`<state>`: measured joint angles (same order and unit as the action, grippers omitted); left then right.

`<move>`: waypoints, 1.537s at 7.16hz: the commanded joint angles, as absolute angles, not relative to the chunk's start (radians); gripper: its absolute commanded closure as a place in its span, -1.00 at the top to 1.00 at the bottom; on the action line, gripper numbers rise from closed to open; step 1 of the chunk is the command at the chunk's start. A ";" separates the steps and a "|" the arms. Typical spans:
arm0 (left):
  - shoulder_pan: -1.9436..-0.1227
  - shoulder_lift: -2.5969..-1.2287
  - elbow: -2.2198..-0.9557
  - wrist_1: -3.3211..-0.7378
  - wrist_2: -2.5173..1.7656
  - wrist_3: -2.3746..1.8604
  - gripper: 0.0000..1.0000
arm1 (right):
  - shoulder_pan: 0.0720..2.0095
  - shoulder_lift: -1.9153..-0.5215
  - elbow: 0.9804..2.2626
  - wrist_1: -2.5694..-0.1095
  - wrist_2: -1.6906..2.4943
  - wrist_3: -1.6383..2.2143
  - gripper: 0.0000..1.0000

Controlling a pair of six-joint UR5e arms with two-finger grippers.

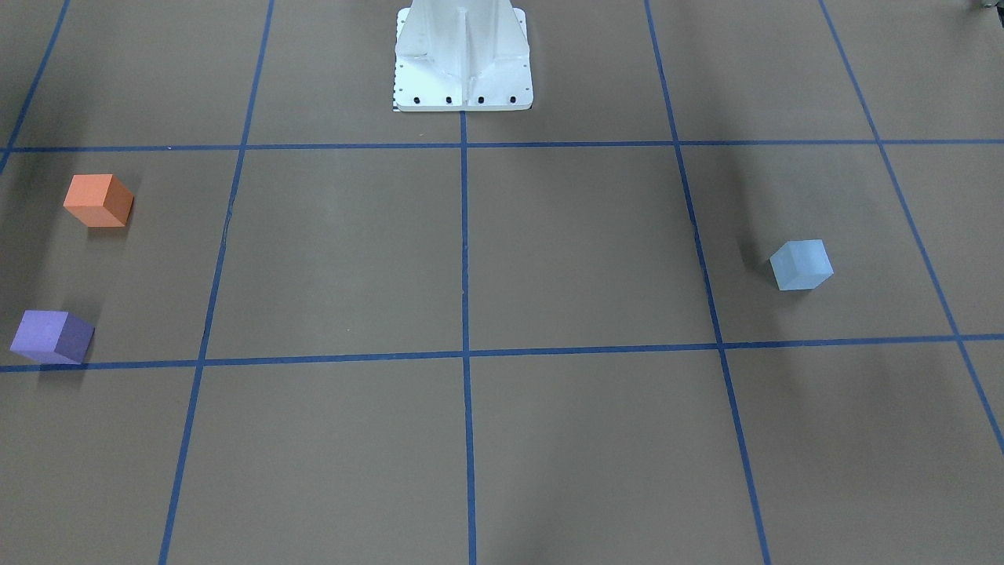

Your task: Place blue block between orange and purple blocks

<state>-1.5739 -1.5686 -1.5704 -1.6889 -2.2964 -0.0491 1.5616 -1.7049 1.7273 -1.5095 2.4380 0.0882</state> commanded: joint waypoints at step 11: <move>-1.099 -1.629 -1.827 -1.862 -2.199 -0.681 1.00 | 1.534 -1.640 1.784 -1.519 2.441 0.092 1.00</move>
<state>-1.2048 -1.6358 -1.8185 -1.7894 -2.2686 -0.5031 1.5353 -1.6372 1.7636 -1.5178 2.4344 0.0900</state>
